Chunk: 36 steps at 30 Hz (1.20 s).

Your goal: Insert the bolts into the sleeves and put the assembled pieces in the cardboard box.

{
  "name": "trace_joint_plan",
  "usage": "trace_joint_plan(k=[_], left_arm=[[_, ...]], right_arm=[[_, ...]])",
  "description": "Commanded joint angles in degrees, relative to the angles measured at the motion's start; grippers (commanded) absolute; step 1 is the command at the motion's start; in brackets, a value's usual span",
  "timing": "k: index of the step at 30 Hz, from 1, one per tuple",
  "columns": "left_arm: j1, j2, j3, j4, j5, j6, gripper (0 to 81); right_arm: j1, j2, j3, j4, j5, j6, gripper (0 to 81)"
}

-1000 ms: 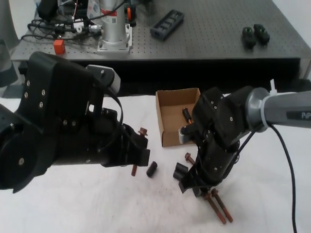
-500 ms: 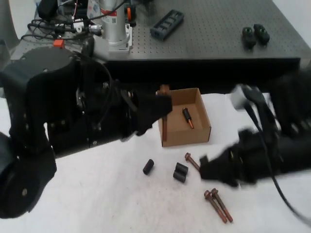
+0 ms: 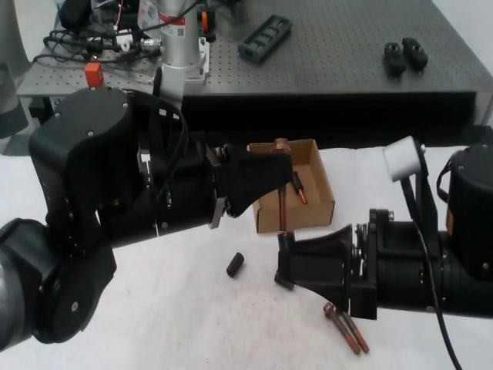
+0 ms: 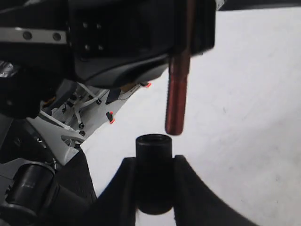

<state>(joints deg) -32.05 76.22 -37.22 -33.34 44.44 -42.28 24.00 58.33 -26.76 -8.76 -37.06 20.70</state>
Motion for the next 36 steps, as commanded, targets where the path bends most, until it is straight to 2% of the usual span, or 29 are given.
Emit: trace_joint_plan(k=[1, 10, 16, 24, 33, 36], left_arm=[[0.1, -0.2, -0.2, -1.5, 1.4, -0.6, 0.6], [0.1, -0.2, -0.2, -1.5, 1.2, -0.6, 0.6], [0.1, -0.2, -0.2, -1.5, 1.2, -0.5, 0.6], [0.1, -0.2, -0.2, -1.5, 1.2, -0.5, 0.6], [0.1, -0.2, -0.2, -1.5, 0.8, -0.5, 0.6], [0.1, -0.2, -0.2, -1.5, 0.8, -0.5, 0.6]], right_arm=[[0.2, 0.6, -0.1, -3.0, 0.4, 0.3, 0.6], [0.2, 2.5, -0.1, -1.5, -0.3, 1.6, 0.6], [0.0, 2.5, -0.1, -1.5, 2.4, 0.6, 0.6], [0.0, 2.4, -0.1, -6.7, 4.0, 0.1, 0.6], [0.0, 2.4, -0.1, -9.3, 1.5, 0.1, 0.6], [0.0, 2.4, -0.1, -10.1, 3.6, 0.1, 0.6]])
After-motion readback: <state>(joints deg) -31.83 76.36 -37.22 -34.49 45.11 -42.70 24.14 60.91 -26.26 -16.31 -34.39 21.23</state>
